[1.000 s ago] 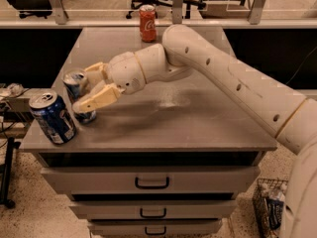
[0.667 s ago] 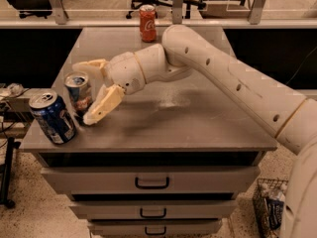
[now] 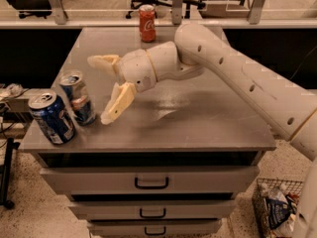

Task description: Move redbull can near pepsi can

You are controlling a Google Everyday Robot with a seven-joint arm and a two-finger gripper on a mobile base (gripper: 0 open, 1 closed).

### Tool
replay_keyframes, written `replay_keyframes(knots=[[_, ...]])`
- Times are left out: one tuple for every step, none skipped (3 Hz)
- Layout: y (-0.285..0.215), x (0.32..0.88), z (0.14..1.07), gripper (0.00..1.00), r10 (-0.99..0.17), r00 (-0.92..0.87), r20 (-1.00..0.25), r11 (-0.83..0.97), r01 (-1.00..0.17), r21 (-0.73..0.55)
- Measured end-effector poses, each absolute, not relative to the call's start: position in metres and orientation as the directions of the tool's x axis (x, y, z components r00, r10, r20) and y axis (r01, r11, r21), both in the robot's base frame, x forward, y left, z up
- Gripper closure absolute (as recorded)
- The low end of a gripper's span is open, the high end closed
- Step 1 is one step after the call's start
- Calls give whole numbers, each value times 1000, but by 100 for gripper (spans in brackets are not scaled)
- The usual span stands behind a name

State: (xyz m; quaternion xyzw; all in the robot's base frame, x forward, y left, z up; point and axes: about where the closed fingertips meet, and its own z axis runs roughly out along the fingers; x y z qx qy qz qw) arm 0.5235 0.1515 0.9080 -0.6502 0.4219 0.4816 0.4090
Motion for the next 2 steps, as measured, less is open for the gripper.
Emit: replay_keyframes(knots=[[95, 541, 917, 0, -192, 173, -966, -194, -972, -136], [33, 561, 927, 0, -198, 156, -968, -42, -988, -150]])
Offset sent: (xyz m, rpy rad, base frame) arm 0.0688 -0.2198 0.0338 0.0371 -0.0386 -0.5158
